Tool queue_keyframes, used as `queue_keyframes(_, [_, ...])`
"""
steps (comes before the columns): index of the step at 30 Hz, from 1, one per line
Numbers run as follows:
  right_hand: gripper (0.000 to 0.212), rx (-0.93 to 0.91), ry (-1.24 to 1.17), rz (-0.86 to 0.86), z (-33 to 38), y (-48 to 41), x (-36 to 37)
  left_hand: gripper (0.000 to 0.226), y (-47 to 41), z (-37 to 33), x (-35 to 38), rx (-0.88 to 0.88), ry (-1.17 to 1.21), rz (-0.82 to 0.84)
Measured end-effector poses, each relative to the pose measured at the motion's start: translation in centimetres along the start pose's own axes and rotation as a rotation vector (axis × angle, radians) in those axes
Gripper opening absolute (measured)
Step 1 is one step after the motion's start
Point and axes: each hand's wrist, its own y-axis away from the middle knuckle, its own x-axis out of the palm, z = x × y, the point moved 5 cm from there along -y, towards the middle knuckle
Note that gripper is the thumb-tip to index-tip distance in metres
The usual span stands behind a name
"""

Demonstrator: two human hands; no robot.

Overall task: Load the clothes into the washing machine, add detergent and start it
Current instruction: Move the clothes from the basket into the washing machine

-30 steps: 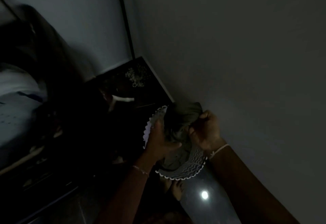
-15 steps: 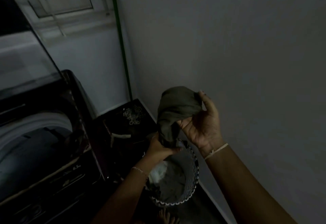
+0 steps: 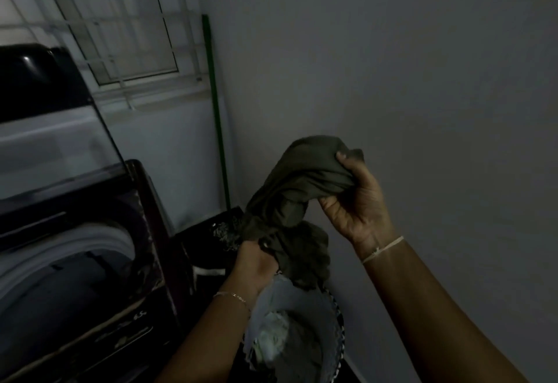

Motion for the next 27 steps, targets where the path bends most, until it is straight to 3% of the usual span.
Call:
queue_keyframes(2, [0.029, 0.106, 0.022, -0.012, -0.7, 0.6, -1.0, 0.044, -0.2, -1.3, 0.6, 0.062, 0.063, 0.064])
queue_keyframes(5, [0.026, 0.209, 0.113, -0.169, -2.1, 1.2, -3.7, 0.050, -0.3, -3.1, 2.0, 0.118, 0.135, 0.109])
queue_keyframes(10, [0.013, 0.155, 0.286, -0.382, -3.7, 1.4, -7.2, 0.041, 0.3, -4.3, 3.8, 0.145, 0.169, 0.169])
queue_keyframes(13, [0.040, 0.208, 0.288, -0.362, -4.5, 1.3, -7.0, 0.039, 0.4, -4.5, 4.7, 0.150, 0.190, 0.203])
queue_keyframes(17, [0.073, 0.227, 0.006, -0.099, -5.7, 0.6, -4.8, 0.039, 0.9, -4.3, 5.3, 0.112, 0.021, 0.220])
queue_keyframes(20, [0.067, 0.221, 0.013, -0.098, -6.3, 0.5, -4.2, 0.033, 1.2, -4.7, 4.6, 0.134, -0.181, 0.147])
queue_keyframes(23, [0.032, 0.228, -0.022, -0.151, -7.2, 0.3, -4.2, 0.034, 1.3, -5.7, 2.4, 0.173, -0.399, -0.063])
queue_keyframes(25, [0.034, 0.258, -0.093, -0.142, -8.2, -0.1, -4.1, 0.042, 1.4, -6.5, 0.2, 0.190, -0.481, -0.191])
queue_keyframes(27, [0.036, 0.290, -0.125, -0.124, -9.5, -0.2, -3.3, 0.064, 1.9, -7.6, -2.5, 0.271, -0.507, -0.299])
